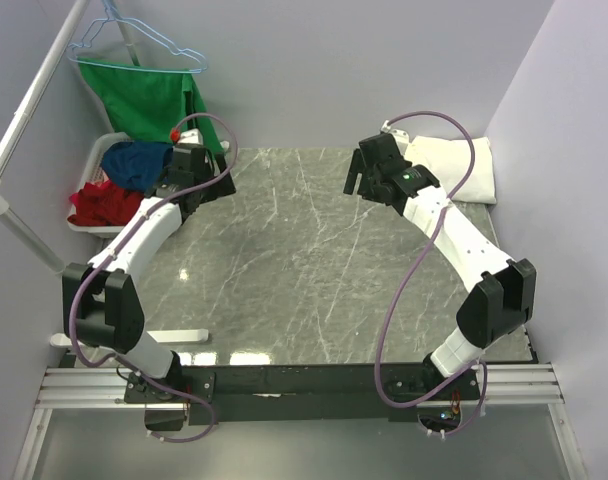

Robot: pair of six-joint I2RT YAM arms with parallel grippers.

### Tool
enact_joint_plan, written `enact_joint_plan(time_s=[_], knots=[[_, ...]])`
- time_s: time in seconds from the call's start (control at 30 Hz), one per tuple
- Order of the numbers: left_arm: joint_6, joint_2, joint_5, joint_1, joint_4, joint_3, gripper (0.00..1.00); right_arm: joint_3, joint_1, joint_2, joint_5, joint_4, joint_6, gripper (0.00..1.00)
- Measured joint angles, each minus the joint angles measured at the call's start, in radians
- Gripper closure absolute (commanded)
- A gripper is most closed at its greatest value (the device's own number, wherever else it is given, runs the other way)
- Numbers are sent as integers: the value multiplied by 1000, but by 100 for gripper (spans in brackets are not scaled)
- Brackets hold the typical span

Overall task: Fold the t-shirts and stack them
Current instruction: Grab the tshirt from the pile

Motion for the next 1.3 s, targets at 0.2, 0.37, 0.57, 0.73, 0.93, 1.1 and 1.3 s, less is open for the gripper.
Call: enact_joint_plan(time_s=[0.2,0.37,0.57,0.73,0.93,1.1,1.3], knots=[[0,-38,-15,-2,5,-24,0,-16,0,0,-3,3,0,11],[-2,-41,-32,-2,-8,-24,1,-16,0,-3,-3,7,0,11],[-15,-36,-92,-2,-21,-16,5,-16,0,-3,-3,6,0,11],[-61,38,-137,7,-66,98,13,-16,0,-3,-2,6,1,11],[-158,151,-196,58,-129,245,21,-16,0,-3,-2,6,2,11],[-214,227,-225,137,-163,307,21,-23,0,-3,0,8,2,11],[-221,313,-277,185,-189,370,20,-34,0,-3,0,8,1,11]])
